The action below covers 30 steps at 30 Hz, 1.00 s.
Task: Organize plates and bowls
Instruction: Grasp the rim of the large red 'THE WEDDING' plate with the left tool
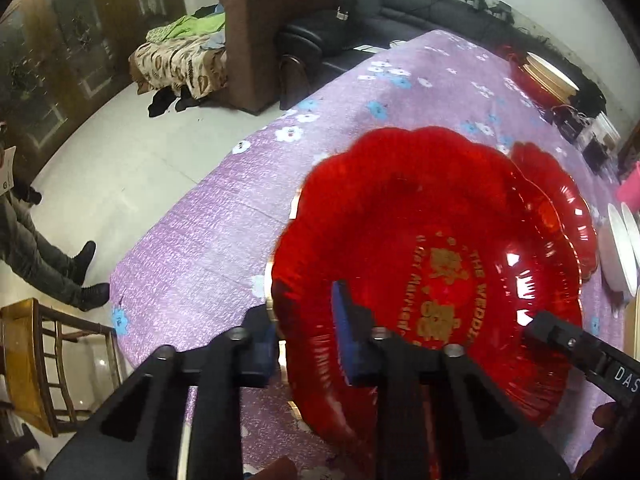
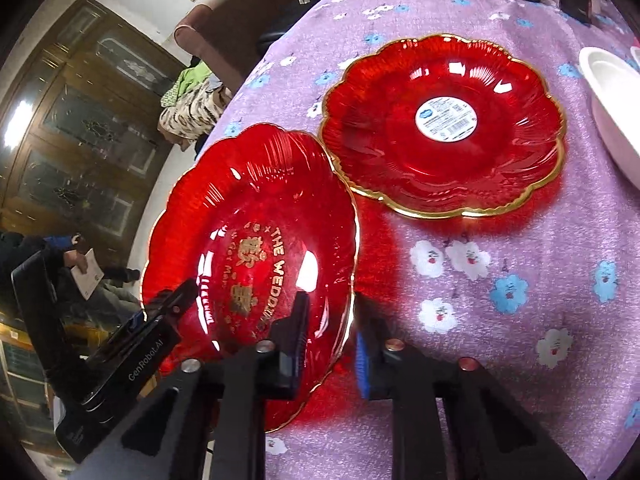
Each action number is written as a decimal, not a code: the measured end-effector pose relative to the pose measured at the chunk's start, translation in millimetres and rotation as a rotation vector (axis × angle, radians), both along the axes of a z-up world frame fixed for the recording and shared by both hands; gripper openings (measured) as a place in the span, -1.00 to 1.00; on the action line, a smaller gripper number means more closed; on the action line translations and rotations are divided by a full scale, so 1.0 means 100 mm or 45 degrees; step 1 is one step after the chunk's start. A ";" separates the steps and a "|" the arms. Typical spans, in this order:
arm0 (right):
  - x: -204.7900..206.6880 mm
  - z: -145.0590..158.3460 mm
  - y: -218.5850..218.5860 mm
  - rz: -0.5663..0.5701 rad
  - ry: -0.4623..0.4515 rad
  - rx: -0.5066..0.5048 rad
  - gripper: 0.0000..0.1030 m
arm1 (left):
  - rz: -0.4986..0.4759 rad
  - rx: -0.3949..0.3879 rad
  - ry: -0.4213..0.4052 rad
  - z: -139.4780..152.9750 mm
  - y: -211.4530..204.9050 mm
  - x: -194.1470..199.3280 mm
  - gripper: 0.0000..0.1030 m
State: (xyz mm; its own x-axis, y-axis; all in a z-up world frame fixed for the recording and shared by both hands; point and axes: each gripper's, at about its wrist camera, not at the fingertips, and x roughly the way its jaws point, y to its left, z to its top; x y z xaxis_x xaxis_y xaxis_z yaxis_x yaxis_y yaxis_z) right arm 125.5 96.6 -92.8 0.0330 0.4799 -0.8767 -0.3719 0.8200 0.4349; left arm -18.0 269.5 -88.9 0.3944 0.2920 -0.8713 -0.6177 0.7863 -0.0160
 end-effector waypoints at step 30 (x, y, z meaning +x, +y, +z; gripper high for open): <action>-0.16 0.25 0.01 0.056 -0.120 0.033 -0.70 | 0.057 0.082 -0.034 0.13 -0.03 -0.14 -0.66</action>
State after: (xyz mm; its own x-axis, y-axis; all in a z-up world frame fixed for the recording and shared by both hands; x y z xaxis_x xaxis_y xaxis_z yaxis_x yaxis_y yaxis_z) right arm 109.1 97.1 -67.4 0.0928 0.5052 -0.8580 -0.4478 0.7908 0.4172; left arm -31.6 266.3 -75.8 0.4029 0.3647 -0.8395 -0.6521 0.7579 0.0164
